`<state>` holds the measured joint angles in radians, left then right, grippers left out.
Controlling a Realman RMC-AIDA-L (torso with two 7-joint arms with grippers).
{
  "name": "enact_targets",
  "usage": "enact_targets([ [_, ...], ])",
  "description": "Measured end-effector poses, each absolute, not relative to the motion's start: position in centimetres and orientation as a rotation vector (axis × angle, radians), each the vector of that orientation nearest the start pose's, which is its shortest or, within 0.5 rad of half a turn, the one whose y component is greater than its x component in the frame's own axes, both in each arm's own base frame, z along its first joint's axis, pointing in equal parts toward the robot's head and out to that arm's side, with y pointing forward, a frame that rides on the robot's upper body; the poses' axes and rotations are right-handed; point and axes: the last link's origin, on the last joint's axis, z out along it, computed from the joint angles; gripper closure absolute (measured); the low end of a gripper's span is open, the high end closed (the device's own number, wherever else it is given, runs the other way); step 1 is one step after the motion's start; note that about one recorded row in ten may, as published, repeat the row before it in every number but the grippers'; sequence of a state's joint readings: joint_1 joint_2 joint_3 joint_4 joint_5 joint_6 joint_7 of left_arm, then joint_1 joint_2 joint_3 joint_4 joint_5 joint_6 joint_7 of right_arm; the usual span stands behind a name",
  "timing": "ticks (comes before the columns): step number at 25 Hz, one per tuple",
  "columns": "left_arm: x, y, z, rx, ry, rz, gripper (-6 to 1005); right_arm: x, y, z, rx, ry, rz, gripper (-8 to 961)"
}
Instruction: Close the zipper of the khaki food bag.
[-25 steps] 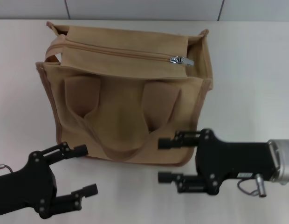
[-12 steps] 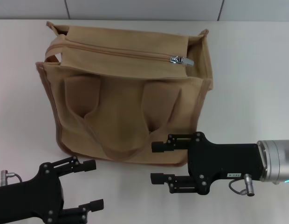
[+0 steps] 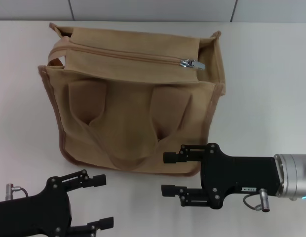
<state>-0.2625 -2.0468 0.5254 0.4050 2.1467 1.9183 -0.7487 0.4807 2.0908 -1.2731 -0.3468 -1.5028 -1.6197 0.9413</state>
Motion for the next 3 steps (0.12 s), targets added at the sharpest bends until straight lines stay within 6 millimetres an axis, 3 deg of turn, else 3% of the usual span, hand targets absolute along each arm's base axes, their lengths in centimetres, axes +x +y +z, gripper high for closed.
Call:
enact_targets([
  [3,-32.01,18.43,-1.30,-2.784,-0.315,-0.985,216,23.71,25.50,-7.94,-2.956,0.294,1.044,310],
])
